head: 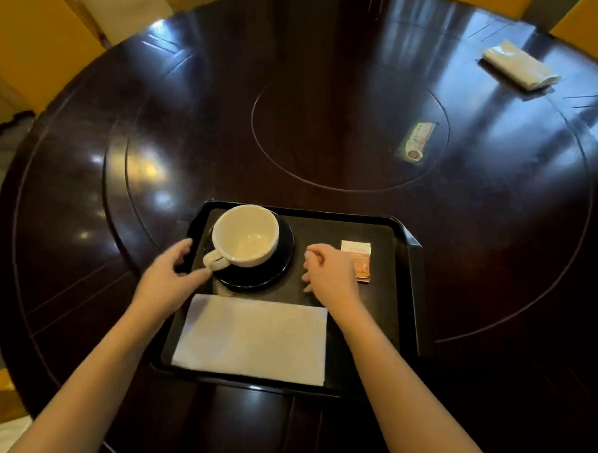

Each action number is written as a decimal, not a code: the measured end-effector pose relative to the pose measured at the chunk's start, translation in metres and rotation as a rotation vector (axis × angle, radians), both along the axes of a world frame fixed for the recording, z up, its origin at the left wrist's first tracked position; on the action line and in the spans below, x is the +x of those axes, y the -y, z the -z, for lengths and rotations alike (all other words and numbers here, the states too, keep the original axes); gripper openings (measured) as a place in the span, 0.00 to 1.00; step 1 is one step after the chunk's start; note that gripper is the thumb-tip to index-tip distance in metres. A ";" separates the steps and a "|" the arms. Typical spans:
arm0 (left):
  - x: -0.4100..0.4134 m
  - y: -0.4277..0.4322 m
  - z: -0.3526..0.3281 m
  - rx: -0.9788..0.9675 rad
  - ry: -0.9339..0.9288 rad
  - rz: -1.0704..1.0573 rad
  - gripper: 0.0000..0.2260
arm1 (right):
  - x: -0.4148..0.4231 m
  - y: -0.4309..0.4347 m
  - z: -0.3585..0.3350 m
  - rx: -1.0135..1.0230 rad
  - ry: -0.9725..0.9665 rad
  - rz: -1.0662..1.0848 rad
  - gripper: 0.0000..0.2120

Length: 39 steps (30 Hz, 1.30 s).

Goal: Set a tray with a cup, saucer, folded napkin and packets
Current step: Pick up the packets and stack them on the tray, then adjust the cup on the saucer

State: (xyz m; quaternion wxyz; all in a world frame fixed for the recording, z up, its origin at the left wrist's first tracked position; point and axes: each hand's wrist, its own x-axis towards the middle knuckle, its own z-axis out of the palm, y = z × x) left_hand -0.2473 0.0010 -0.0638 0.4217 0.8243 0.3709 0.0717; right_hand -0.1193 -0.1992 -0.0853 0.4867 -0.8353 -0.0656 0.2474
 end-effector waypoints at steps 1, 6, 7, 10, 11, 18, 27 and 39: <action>0.001 -0.006 0.005 -0.029 -0.063 0.066 0.30 | -0.002 -0.011 0.003 -0.027 -0.068 0.006 0.11; 0.012 -0.012 0.019 0.026 -0.158 0.232 0.36 | -0.018 -0.044 0.011 -0.066 -0.182 0.150 0.08; 0.013 -0.011 0.021 0.019 -0.128 0.247 0.35 | -0.021 -0.047 0.012 -0.071 -0.167 0.182 0.07; 0.015 -0.009 0.024 -0.045 -0.078 0.274 0.31 | -0.025 -0.052 0.011 -0.089 -0.130 0.269 0.05; 0.015 -0.008 0.025 -0.052 -0.076 0.285 0.31 | -0.025 -0.052 0.010 -0.096 -0.123 0.292 0.05; 0.022 -0.004 0.026 -0.072 0.013 0.356 0.22 | -0.030 -0.041 0.008 -0.126 -0.132 0.350 0.07; 0.034 -0.014 0.020 0.189 0.083 0.464 0.11 | -0.013 -0.018 0.002 -0.199 0.216 0.118 0.30; 0.068 -0.031 0.013 0.078 -0.025 0.488 0.12 | -0.018 -0.025 0.015 0.082 0.179 0.020 0.35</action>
